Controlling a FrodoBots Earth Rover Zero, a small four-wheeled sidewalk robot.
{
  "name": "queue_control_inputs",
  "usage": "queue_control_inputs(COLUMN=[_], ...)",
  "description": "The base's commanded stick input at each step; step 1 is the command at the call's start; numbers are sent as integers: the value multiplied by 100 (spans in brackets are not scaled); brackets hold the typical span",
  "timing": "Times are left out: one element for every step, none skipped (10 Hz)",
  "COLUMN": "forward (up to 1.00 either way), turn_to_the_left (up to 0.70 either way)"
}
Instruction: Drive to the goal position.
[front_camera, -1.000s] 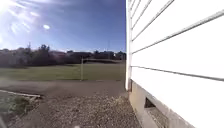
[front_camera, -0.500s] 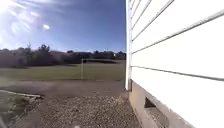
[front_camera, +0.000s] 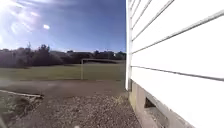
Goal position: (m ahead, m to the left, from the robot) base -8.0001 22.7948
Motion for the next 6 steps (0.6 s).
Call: queue_control_inputs(forward=[5, 5, 5, 5, 5, 5], turn_to_the_left=[0, 0, 0, 0, 0, 0])
